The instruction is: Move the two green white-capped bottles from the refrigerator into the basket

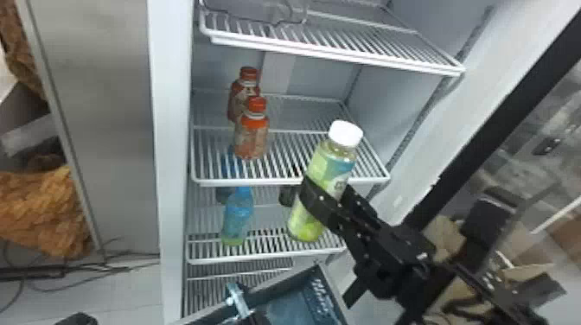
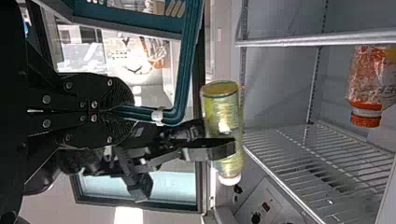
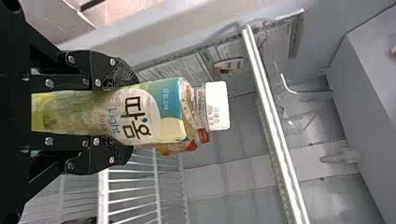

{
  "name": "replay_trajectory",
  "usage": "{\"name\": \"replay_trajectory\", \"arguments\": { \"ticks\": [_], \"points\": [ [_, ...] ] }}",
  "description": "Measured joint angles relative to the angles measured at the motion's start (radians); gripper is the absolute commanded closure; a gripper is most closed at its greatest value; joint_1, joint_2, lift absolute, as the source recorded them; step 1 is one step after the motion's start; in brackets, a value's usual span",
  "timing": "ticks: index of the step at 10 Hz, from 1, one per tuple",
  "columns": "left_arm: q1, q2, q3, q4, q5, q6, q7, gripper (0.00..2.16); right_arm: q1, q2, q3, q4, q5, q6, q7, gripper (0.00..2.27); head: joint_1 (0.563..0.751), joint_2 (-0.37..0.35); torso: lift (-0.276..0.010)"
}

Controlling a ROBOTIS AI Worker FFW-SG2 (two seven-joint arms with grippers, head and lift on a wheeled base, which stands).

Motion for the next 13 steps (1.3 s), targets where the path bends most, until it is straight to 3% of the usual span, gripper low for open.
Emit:
{"name": "replay_trajectory", "arguments": {
  "ticks": [3,6,12,13],
  "points": [
    [0.006,0.000,0.006,0.000,-0.002,0.000,0.000,1.21,0.132,0.034,-0.052,-0.168,-0.001,0.141,0.000,0.88,0.695,-0.350,-0.004],
    [0.010,-0.002,0.008,0.000,-0.006,0.000,0.000,1.21,0.208,0.043,-0.041,-0.192,-0.021,0.228,0.000,0.88,0.695,-0.350,-0.004],
    [0.013,-0.002,0.011,0.000,-0.006,0.000,0.000,1.21,0.271,0.049,-0.042,-0.192,0.003,0.322,0.001,0.86,0.695,-0.350,-0.004],
    [0.013,-0.002,0.010,0.000,-0.007,0.000,0.000,1.21,0.272,0.050,-0.042,-0.192,0.010,0.325,0.006,0.72,0.695,-0.350,-0.004]
  ]
}}
